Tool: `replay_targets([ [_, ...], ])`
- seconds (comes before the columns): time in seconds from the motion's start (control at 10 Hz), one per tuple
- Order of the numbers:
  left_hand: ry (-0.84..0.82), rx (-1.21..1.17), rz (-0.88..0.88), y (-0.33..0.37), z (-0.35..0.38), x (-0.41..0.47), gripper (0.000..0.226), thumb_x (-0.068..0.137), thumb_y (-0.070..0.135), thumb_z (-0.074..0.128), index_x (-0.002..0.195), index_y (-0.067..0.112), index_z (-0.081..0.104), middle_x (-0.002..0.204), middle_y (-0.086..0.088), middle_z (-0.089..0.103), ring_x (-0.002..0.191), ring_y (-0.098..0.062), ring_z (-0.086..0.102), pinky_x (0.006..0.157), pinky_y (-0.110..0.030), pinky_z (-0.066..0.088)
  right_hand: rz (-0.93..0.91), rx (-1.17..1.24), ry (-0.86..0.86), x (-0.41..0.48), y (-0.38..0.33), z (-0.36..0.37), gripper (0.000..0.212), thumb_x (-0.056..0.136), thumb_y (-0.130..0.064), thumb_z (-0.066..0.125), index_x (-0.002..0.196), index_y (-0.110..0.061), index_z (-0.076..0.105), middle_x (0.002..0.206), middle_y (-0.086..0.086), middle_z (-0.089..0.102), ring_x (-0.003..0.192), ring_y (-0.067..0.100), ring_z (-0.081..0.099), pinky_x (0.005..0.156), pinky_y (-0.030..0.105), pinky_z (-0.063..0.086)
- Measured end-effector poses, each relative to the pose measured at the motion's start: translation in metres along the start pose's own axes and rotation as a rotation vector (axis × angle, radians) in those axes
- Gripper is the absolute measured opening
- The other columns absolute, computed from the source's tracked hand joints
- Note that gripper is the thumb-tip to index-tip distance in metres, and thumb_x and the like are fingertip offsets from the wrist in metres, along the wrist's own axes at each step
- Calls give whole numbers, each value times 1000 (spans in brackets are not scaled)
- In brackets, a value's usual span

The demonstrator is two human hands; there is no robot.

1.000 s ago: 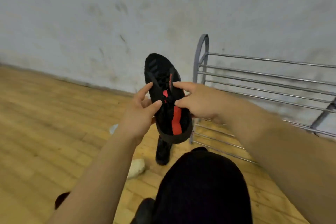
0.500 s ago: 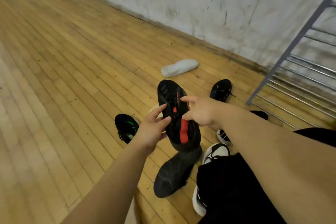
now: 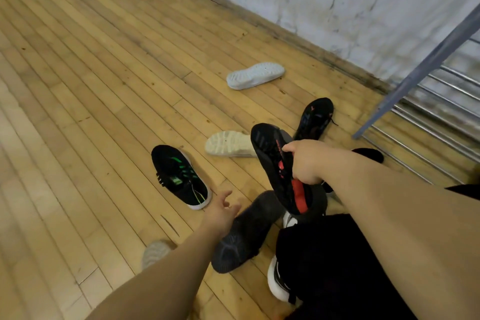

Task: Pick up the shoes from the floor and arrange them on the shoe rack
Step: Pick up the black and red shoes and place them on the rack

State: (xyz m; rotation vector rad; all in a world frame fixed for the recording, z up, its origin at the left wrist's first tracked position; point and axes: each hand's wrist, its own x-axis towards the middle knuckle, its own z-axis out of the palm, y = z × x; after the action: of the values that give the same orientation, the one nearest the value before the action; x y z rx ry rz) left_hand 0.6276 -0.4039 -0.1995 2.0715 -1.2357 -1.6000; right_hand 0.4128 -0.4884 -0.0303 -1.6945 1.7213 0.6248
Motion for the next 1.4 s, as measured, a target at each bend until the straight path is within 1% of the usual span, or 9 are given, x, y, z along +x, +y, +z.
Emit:
replay_targets([
  [0.1, -84, 134, -44, -17, 11, 16, 66, 100, 41, 64, 158, 27, 36, 145, -10, 56, 113, -21, 59, 89, -32, 49, 27, -38, -26, 2, 9, -1, 51, 100, -14, 61, 149, -18, 51, 150, 12, 51, 134, 29, 53, 107, 38, 47],
  [0.2, -135, 251, -51, -32, 20, 22, 71, 97, 36, 68, 159, 29, 34, 137, -6, 59, 115, -21, 59, 95, -32, 52, 104, -41, -68, 0, 13, -1, 54, 104, -11, 51, 157, -15, 38, 163, 2, 33, 142, 24, 43, 112, 32, 42],
  [0.4, -237, 256, -43, -45, 28, 16, 78, 96, 35, 69, 159, 48, 24, 141, -3, 61, 124, -23, 59, 109, -42, 48, 98, -58, -139, 1, 14, -6, 44, 100, -10, 58, 144, -14, 57, 147, 12, 55, 135, 29, 54, 107, 38, 47],
  [0.6, -114, 4, 103, -6, 19, 1, 76, 97, 21, 68, 157, 48, 30, 119, 2, 73, 96, -14, 72, 91, -36, 58, 103, 99, 36, -13, 12, -19, 45, 95, -15, 67, 139, -11, 60, 133, 14, 65, 123, 32, 63, 102, 41, 52],
  [0.7, -14, -146, 179, 33, -3, -13, 73, 99, 22, 66, 156, 50, 29, 118, 3, 74, 91, -14, 76, 87, -38, 62, 121, 159, 71, -34, 12, -39, 59, 101, -15, 57, 157, -12, 38, 155, 11, 48, 138, 29, 51, 109, 36, 46],
  [1.0, 84, -306, 770, 239, -40, -109, 69, 99, 14, 66, 148, 53, 37, 110, 7, 67, 87, 8, 68, 70, -11, 54, -46, 1110, 596, -166, 81, -116, 59, 91, -14, 71, 140, -44, 58, 135, 3, 66, 110, 27, 69, 86, 43, 57],
  [1.1, 15, -245, 1031, 316, -17, -167, 69, 98, 14, 68, 147, 53, 39, 120, 8, 66, 101, 5, 67, 86, -16, 55, -69, 1121, 874, -241, 136, -123, 64, 70, -36, 77, 129, -55, 61, 119, 7, 74, 104, 27, 74, 96, 51, 56],
  [1.3, -141, -39, 1364, 411, 77, -261, 76, 97, 23, 69, 152, 56, 28, 142, 14, 43, 125, -8, 56, 110, -37, 49, -198, 1341, 1223, -352, 226, -81, 58, 99, -7, 63, 138, -49, 54, 106, 8, 79, 98, 22, 77, 90, 45, 56],
  [1.4, -324, 24, 1422, 433, 142, -301, 94, 94, 27, 74, 158, 54, 11, 153, 16, 29, 133, -5, 48, 113, -31, 43, -109, 1373, 1410, -382, 266, -35, 62, 101, -9, 62, 147, -48, 46, 111, 2, 79, 105, 20, 75, 99, 49, 53],
])
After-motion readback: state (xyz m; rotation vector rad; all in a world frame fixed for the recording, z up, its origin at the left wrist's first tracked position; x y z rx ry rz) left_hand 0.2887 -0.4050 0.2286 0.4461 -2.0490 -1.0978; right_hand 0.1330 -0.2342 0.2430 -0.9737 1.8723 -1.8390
